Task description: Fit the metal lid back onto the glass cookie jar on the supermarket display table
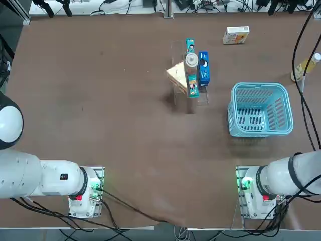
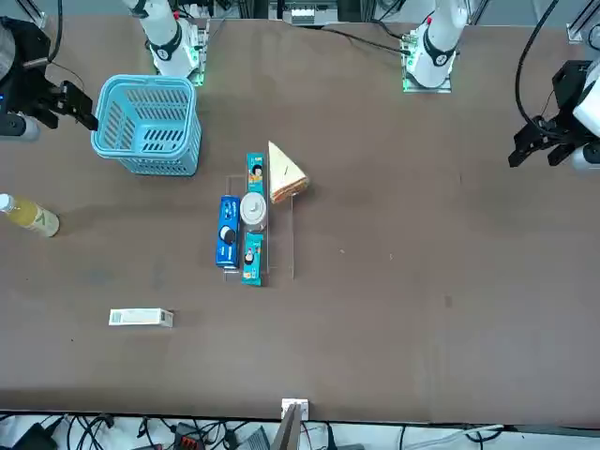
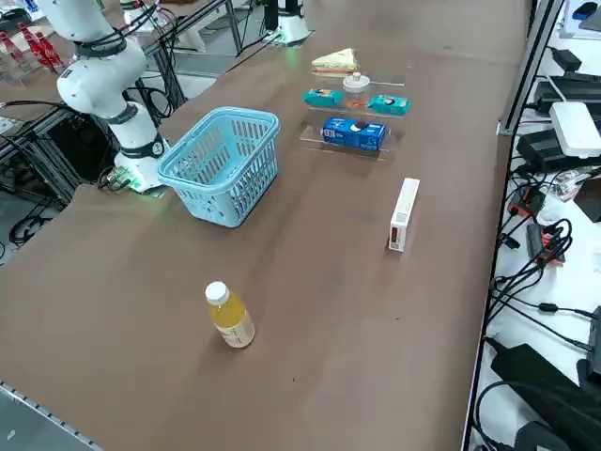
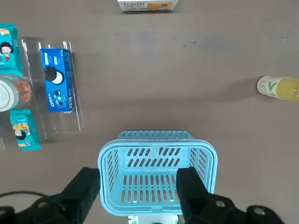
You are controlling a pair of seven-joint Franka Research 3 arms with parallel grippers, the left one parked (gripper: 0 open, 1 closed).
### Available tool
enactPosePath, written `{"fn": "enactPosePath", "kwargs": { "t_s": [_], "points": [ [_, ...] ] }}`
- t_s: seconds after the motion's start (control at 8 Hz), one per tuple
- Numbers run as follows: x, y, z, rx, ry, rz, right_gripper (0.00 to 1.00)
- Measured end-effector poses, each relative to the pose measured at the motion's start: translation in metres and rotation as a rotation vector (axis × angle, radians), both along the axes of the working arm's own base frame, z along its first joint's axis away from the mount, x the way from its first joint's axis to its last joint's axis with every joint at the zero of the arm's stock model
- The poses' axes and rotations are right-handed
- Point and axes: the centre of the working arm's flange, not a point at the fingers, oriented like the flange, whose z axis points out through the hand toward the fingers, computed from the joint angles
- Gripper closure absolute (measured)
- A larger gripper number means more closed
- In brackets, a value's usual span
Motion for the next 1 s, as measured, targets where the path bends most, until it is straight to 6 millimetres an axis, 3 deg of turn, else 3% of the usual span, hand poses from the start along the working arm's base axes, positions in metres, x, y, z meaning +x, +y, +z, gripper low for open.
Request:
{"fn": "enactPosePath", "kwargs": {
  "t_s": [0.5, 1.0],
  "points": [
    [0.001, 0.0, -0.001, 0.0, 0.001, 0.005, 0.0],
    [0.006, -0.016, 0.002, 0.016, -0.025, 0.091, 0.0]
  ]
}}
